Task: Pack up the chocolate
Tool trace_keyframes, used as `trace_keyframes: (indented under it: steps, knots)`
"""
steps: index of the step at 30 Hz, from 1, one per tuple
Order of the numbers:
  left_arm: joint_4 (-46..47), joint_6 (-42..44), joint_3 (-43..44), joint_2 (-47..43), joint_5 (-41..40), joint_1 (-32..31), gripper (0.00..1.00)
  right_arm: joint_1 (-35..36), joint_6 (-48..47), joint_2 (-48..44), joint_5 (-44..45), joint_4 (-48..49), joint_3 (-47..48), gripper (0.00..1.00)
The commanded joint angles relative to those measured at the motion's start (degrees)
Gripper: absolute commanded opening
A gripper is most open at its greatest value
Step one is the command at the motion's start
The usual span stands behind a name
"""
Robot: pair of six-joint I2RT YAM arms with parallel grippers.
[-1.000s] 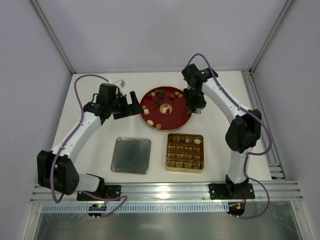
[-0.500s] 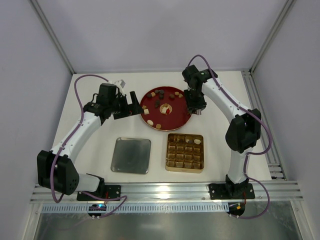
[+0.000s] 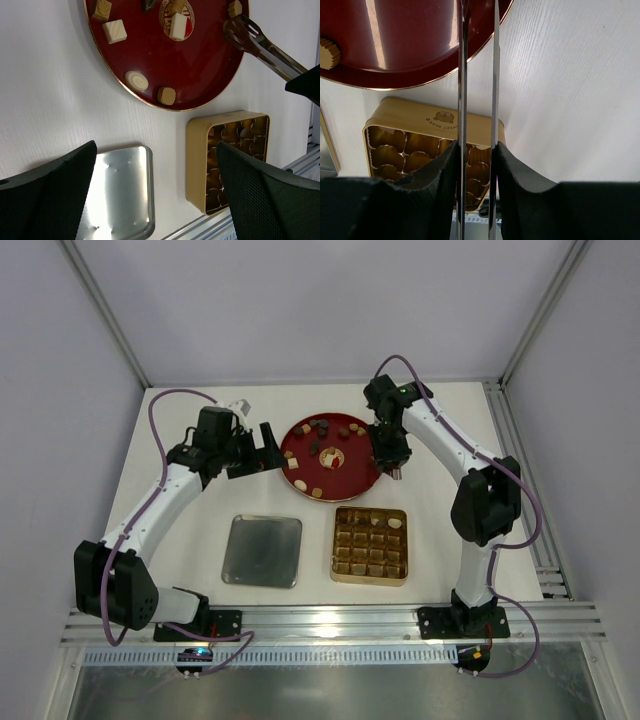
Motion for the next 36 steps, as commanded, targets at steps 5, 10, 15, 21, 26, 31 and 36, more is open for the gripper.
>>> trace_keyframes:
  steps: [5, 10, 15, 21, 26, 31, 36]
  knots:
    - [1.9, 0.3, -0.2, -1.0, 1.1, 0.3, 1.00, 0.0, -0.7, -1.0, -0.8, 1.1, 0.8, 0.34]
    - [1.9, 0.3, -0.1, -0.9, 1.0, 0.3, 1.00, 0.0, -1.0, -1.7, -1.9, 0.6, 1.4, 0.34]
    - [1.9, 0.2, -0.1, -0.7, 1.1, 0.3, 1.00, 0.1, -0.9, -3.2, -3.3, 0.9, 0.6, 0.34]
    - [1.9, 0.2, -0.1, -0.6, 1.3, 0.3, 1.00, 0.1, -1.0, -4.5, -3.4, 1.1, -0.8, 0.34]
    - [1.8, 0.2, -0.2, -0.6, 1.3, 0.3, 1.00, 0.3, -1.0, -5.3, -3.4, 1.1, -0.8, 0.34]
    - [1.9, 0.2, -0.1, -0.5, 1.2, 0.3, 1.00, 0.4, -0.8, -6.0, -5.3, 1.3, -1.4, 0.34]
    - [1.8, 0.3, -0.2, -0.5, 1.0, 0.3, 1.00, 0.6, -0.9, -6.0, -5.1, 1.8, -2.1, 0.34]
